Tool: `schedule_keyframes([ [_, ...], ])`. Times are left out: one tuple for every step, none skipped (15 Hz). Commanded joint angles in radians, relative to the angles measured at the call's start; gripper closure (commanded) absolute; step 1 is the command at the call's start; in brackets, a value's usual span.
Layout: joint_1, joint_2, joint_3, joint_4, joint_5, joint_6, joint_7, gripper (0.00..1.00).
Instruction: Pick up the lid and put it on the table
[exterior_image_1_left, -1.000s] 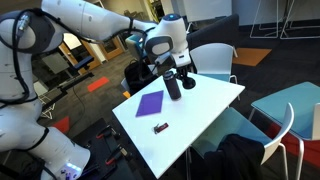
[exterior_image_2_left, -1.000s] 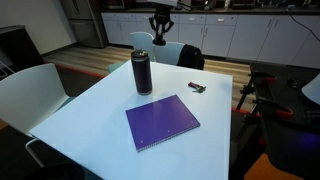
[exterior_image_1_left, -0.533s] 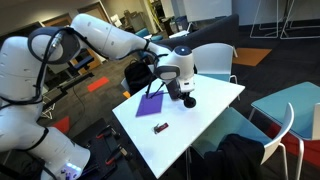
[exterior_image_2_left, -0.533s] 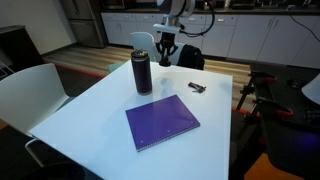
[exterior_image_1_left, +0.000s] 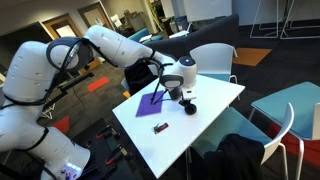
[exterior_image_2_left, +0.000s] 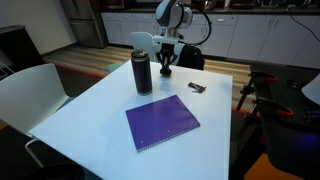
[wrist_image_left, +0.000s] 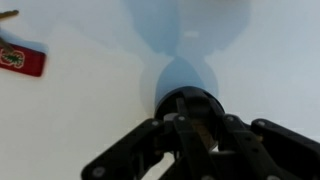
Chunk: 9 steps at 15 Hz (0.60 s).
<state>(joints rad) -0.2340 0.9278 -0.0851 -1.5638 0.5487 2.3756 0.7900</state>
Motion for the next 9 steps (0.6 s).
schedule_keyframes([
  [0.007,0.019,-0.009,0.042,-0.008,-0.016,0.026,0.54],
  [0.006,0.018,-0.008,0.043,-0.007,-0.016,0.024,0.51],
  [0.004,0.013,-0.006,0.042,-0.005,-0.016,0.019,0.44],
  [0.005,-0.002,-0.004,0.033,-0.003,-0.009,0.013,0.38],
  [0.004,-0.017,0.0,0.022,0.0,-0.001,0.005,0.29],
  [0.001,-0.043,0.006,0.005,0.006,0.004,-0.009,0.22],
  [-0.004,-0.081,0.016,-0.026,0.014,0.007,-0.032,0.16],
  [-0.008,-0.123,0.025,-0.059,0.018,0.009,-0.059,0.07],
  [-0.003,-0.162,0.023,-0.085,0.013,0.005,-0.075,0.01],
])
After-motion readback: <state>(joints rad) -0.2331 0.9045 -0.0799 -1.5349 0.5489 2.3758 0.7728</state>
